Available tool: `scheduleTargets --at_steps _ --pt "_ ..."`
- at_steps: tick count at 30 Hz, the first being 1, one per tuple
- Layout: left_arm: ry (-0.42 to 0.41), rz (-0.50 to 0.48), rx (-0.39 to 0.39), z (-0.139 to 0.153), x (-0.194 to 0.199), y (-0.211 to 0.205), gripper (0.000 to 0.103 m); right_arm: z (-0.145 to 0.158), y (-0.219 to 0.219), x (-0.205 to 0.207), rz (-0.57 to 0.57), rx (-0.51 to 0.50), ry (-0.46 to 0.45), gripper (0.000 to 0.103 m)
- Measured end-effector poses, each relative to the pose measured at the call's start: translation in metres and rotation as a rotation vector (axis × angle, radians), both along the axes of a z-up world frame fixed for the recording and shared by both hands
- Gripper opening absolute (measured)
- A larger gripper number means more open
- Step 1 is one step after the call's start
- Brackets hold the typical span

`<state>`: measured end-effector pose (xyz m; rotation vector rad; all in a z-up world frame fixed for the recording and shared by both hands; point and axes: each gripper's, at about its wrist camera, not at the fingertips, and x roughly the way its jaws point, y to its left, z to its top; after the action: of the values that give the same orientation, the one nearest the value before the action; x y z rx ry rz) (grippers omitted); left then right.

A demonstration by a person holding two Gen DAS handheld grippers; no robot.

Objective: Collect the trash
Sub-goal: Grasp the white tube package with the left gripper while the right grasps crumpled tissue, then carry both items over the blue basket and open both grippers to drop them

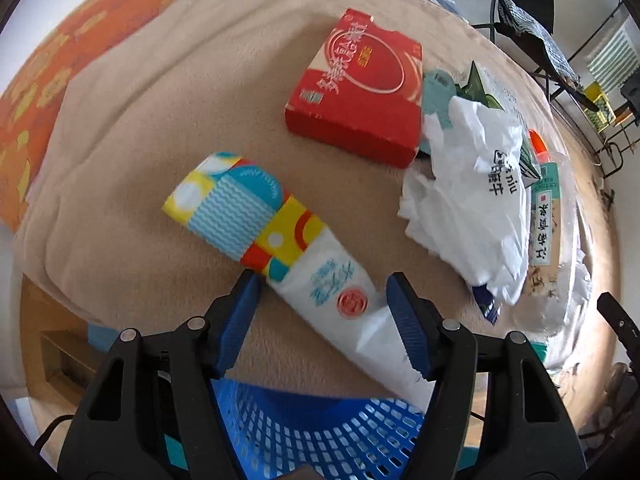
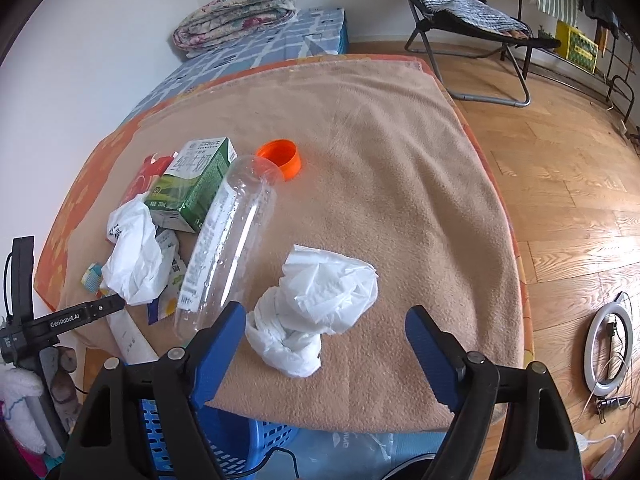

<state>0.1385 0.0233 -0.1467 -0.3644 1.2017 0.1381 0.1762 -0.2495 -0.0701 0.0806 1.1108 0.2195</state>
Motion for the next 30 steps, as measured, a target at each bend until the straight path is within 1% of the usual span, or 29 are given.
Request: scheduleTargets --at_steps 2,6,8,13,16,18,19,20,21,23,27,30 --pt "-0.007 -0.001 0.029 0.0 0.002 -0.004 0.06 -0.005 0.002 0.004 -0.001 -0.01 0.007 0.085" --pt "-0.021 -0.005 0.06 -0.002 0.004 -0.005 0.056 -0.017 0.007 0.012 -0.009 -0.032 0.031 0.085" --pt "-0.024 -0.013 0.072 -0.002 0.004 -0.004 0.052 -0.022 0.01 0.016 -0.01 -0.04 0.046 0.085" --pt "-0.032 -0.014 0.036 0.0 0.007 0.001 0.048 -0.035 0.014 0.023 -0.01 -0.064 0.068 0.083" --pt "-0.038 -0.006 0.015 0.0 0.005 0.007 0.042 -0.037 0.017 0.026 0.007 -0.071 0.063 0.08" --pt "-0.04 -0.001 0.005 0.001 0.006 0.01 0.04 -0.038 0.019 0.027 0.014 -0.06 0.061 0.073" --pt "-0.044 0.002 0.0 0.001 0.006 0.011 0.037 -0.038 0.019 0.028 0.013 -0.045 0.066 0.071" --pt "-0.046 0.006 -0.007 0.002 0.004 0.012 0.035 -0.038 0.018 0.028 0.007 -0.035 0.067 0.067" --pt "-0.048 0.012 -0.015 0.002 0.004 0.014 0.035 -0.038 0.017 0.029 -0.001 -0.027 0.066 0.057" --pt "-0.054 0.017 -0.03 0.003 0.001 0.019 0.035 -0.037 0.015 0.03 0.001 0.003 0.073 0.053" --pt "-0.069 0.01 -0.02 0.007 -0.005 0.022 0.034 -0.038 0.01 0.028 0.005 0.045 0.077 0.044" --pt "-0.086 0.023 -0.027 0.012 -0.012 0.029 0.034 -0.035 0.008 0.026 -0.002 0.037 0.062 0.041"
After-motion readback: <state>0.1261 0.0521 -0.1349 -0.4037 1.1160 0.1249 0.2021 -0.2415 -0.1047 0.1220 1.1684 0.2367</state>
